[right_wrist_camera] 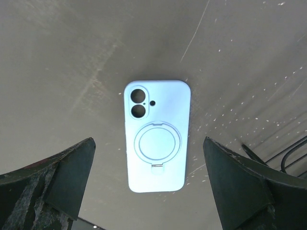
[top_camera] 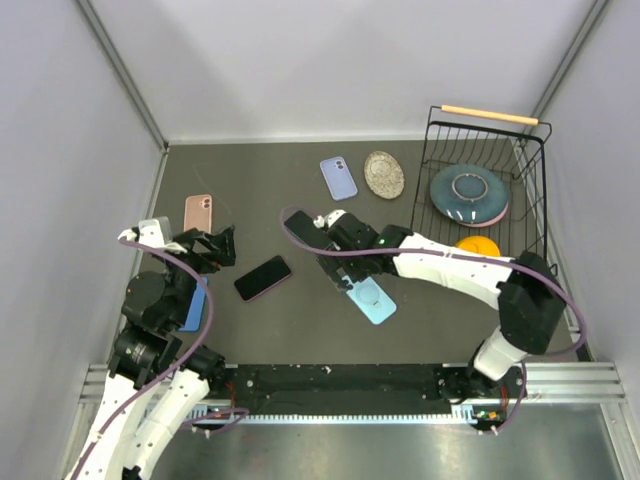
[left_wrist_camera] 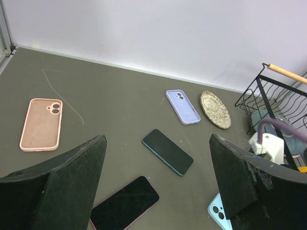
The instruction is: Put the phone into the phone case
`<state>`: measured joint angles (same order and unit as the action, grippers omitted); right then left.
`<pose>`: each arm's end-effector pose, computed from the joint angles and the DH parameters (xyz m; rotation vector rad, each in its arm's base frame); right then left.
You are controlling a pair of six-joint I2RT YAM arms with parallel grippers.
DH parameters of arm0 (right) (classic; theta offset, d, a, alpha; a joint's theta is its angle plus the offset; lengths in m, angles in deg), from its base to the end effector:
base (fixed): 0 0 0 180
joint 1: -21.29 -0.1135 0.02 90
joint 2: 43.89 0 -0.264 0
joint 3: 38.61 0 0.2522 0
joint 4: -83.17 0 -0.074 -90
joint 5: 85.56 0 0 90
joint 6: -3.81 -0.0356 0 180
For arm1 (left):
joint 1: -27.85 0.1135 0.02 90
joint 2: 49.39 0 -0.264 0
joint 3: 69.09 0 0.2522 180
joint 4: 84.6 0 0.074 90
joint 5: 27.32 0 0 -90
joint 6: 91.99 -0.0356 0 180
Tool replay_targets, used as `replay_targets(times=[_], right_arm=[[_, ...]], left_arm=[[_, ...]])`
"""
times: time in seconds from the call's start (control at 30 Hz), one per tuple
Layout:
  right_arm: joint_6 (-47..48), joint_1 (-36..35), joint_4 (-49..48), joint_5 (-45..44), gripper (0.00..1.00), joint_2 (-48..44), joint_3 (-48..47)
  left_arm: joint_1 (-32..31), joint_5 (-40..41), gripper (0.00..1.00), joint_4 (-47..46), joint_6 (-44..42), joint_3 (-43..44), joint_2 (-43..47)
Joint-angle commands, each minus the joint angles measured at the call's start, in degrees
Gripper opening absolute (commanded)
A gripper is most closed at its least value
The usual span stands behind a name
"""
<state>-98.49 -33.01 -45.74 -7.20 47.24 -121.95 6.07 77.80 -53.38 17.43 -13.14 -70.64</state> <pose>0.1992 0.2649 0.2501 -0.8542 2.4292 0.1742 0.0865 -0.0246 0.3593 -0.1817 1.5130 -0.3767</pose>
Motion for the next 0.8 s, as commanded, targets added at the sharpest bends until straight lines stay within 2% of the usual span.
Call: replay_targets(times=[0.0, 0.37, 0.77], right_arm=[[3.76, -1.85, 1.44, -4.62, 0.94, 3.6, -2.49], [5.53, -2.39, 1.79, -3.91, 0.86, 9.85, -2.05], [5.53, -2.39, 0.65, -4.1, 0.85, 13.45, -0.56]], left_arm=[[0.33, 1.85, 0.93, -1.02, 0.0, -0.01, 0.16], [0.51, 2.2, 0.93, -1.02, 0.27, -0.18, -0.1], [0.42, 2.64, 0.93, -1.02, 0.0, -0.36, 0.69]])
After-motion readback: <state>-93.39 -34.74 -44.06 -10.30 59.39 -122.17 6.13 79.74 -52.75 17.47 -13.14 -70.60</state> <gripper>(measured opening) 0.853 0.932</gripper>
